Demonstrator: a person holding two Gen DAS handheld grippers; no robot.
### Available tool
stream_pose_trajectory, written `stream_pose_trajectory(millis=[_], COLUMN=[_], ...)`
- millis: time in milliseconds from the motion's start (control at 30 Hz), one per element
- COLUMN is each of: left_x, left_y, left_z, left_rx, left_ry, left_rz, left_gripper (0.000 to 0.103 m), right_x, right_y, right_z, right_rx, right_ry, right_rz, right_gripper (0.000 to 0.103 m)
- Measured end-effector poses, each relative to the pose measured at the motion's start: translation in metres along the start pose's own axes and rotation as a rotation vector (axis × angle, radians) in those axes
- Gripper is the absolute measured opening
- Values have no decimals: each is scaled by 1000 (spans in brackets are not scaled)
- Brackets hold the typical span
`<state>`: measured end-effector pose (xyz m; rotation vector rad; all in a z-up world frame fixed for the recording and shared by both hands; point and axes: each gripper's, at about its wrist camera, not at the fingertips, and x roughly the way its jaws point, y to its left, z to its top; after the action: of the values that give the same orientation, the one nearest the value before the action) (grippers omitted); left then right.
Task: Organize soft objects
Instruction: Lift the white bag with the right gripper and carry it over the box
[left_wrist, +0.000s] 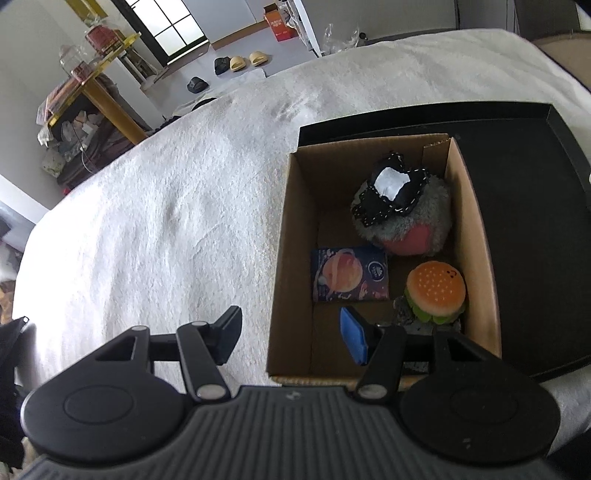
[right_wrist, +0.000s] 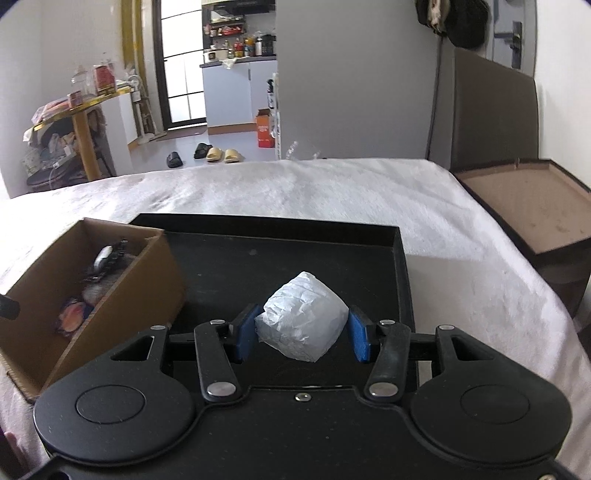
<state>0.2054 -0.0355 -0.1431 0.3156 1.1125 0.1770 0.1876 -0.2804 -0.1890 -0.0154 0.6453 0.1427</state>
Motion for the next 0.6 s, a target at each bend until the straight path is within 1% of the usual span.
stream_pose_trajectory(millis=[100, 333, 467, 600], left_x=[-2, -1, 0, 6], left_y=[9, 20, 19, 22], left_z=[-4, -13, -15, -17], left_rx=[-18, -43, -36, -32], left_ry=[-8, -34, -64, -63], left_rz=[-23, -46, -44, -63], left_gripper=[57, 57, 57, 56], right_x=[-8, -20, -26, -28], right_y=[10, 30, 43, 54], right_z=[3, 11, 14, 16], right_rx=[-24, -82, -124, -165], right_ry=[-11, -30, -48, -61], right_rz=[8, 8, 1, 2], right_gripper=[50, 50, 50, 50])
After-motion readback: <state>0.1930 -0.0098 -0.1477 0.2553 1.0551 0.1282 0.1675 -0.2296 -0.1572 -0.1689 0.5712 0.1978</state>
